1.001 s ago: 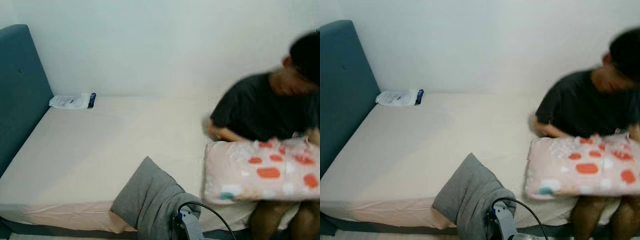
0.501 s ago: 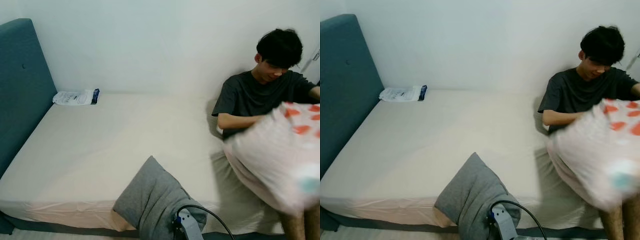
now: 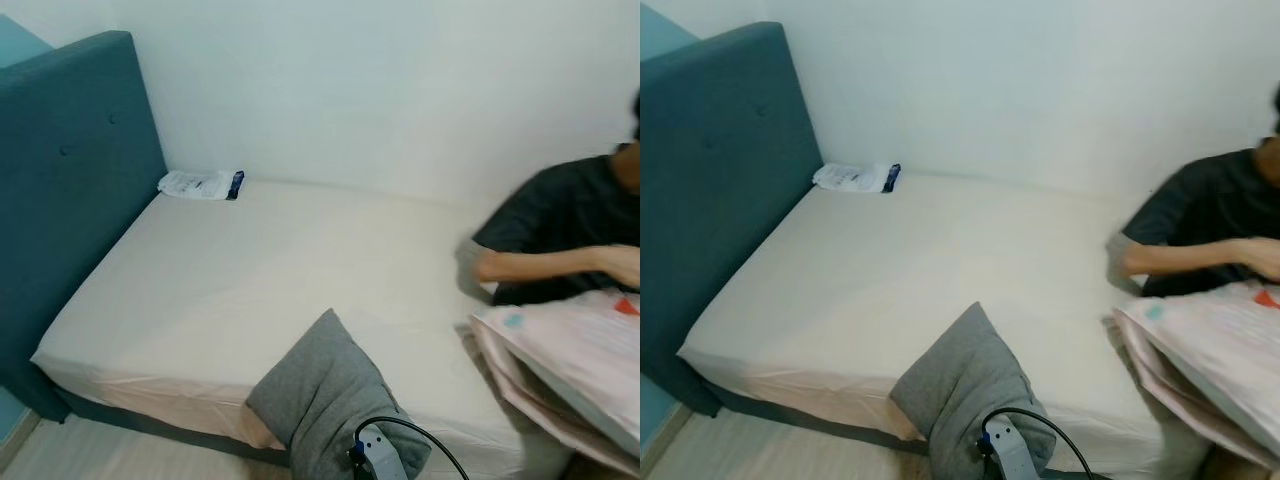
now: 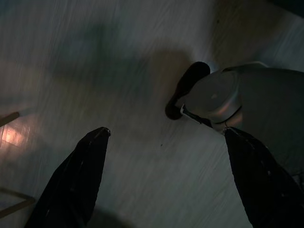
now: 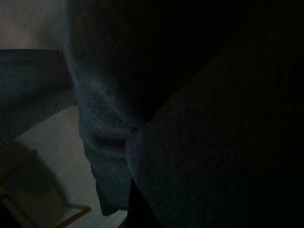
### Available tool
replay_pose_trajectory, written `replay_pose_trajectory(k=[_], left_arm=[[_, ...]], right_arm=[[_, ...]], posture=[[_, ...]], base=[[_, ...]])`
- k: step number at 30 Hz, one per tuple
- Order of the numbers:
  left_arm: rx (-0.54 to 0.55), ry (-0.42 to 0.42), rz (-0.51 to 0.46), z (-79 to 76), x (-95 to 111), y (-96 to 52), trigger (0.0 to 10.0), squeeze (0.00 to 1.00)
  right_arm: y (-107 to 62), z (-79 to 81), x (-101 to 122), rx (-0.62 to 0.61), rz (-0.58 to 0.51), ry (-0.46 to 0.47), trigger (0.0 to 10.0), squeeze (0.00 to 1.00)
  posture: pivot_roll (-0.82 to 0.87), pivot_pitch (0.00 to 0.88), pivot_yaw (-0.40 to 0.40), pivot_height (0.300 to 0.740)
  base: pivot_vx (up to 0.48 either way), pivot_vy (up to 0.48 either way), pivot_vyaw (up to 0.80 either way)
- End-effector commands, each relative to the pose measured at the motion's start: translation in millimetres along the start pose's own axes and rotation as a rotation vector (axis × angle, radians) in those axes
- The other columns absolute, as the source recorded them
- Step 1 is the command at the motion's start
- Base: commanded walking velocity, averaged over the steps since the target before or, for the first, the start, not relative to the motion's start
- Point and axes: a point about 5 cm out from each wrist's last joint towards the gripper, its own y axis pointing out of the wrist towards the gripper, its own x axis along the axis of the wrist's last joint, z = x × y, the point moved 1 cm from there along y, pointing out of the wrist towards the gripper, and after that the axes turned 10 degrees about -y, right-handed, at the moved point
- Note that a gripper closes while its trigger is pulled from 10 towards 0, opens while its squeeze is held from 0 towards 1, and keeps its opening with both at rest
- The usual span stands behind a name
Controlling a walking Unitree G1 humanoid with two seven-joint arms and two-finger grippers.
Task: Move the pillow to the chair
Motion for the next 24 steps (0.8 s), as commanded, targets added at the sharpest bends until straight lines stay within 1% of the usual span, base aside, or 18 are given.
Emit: replay_pose_trajectory(k=[1,3,4,5,6,9,11,12,14,15,16,18,19,22,23,24], left_arm=[[0.005,0.016,0.018,3.4,-2,-0.2,10.0,0.00],[0.006,0.017,0.017,3.8,-1,-0.1,10.0,0.00],[0.007,0.017,0.016,4.0,-1,0.0,10.0,0.00],[0.006,0.017,0.013,4.1,0,0.2,10.0,0.00],[0.006,0.017,0.013,4.1,0,0.2,10.0,0.00],[0.005,0.016,0.011,4.0,1,0.3,10.0,0.00],[0.005,0.018,0.012,3.5,1,0.3,10.0,0.00],[0.005,0.018,0.012,3.5,1,0.3,10.0,0.00],[0.005,0.019,0.015,3.1,0,0.2,10.0,0.00],[0.005,0.019,0.015,3.1,0,0.2,10.0,0.00],[0.005,0.019,0.017,2.9,-1,0.1,10.0,0.00],[0.005,0.019,0.017,2.9,-1,0.1,10.0,0.00],[0.002,0.011,0.019,2.4,-2,-0.1,10.0,0.00],[-0.003,0.005,0.024,1.7,-4,-0.4,10.0,0.00],[-0.001,0.004,0.024,1.9,-4,-0.5,10.0,0.00],[-0.001,0.004,0.024,1.9,-4,-0.5,10.0,0.00]], right_arm=[[2.4,-0.2,23,-0.013,-0.083,-0.035,10.0,0.00],[2.6,0.1,24,-0.012,-0.088,-0.042,10.0,0.00],[2.8,0.5,26,-0.009,-0.093,-0.051,10.0,0.00],[3.5,1.7,32,-0.002,-0.105,-0.080,10.0,0.00],[3.5,1.7,32,-0.002,-0.105,-0.080,10.0,0.00],[4.8,4.2,45,0.008,-0.146,-0.090,10.0,0.00],[5.7,7.2,61,0.024,-0.197,-0.089,10.0,0.00],[5.7,7.2,61,0.024,-0.197,-0.089,10.0,0.00],[6.3,11.1,77,0.042,-0.248,-0.092,10.0,0.00],[6.3,11.1,77,0.042,-0.248,-0.092,10.0,0.00],[6.5,13.7,84,0.057,-0.273,-0.096,10.0,0.00],[6.5,13.7,84,0.057,-0.273,-0.096,10.0,0.00],[6.6,18.9,97,0.086,-0.313,-0.107,10.0,0.00],[4.6,38.0,133,0.198,-0.430,-0.164,10.0,0.00],[3.7,41.3,139,0.220,-0.449,-0.173,10.0,0.00],[3.7,41.3,139,0.220,-0.449,-0.173,10.0,0.00]], posture=[[0.12,0.010,-0.093,0.740],[0.12,0.010,-0.094,0.740],[0.12,0.010,-0.093,0.740],[0.12,0.011,-0.093,0.740],[0.12,0.011,-0.093,0.740],[0.12,0.014,-0.091,0.740],[0.12,0.017,-0.089,0.740],[0.12,0.017,-0.089,0.740],[0.12,0.018,-0.088,0.740],[0.12,0.018,-0.088,0.740],[0.12,0.020,-0.088,0.740],[0.12,0.020,-0.088,0.740],[0.12,0.022,-0.090,0.740],[0.12,0.025,-0.093,0.740],[0.12,0.025,-0.093,0.740],[0.12,0.025,-0.093,0.740]], base=[[0.000,0.000,0.68],[0.000,0.000,0.68],[0.000,0.000,0.68],[0.000,0.000,0.68],[0.000,0.000,0.68],[0.000,0.000,0.68],[0.000,0.000,0.68],[0.000,0.000,0.68],[0.000,0.000,0.68],[0.000,0.000,0.68],[0.000,0.000,0.68],[0.000,0.000,0.68],[0.000,0.000,0.68],[0.000,-0.467,0.68],[0.000,-0.465,0.68],[0.000,-0.465,0.68]])
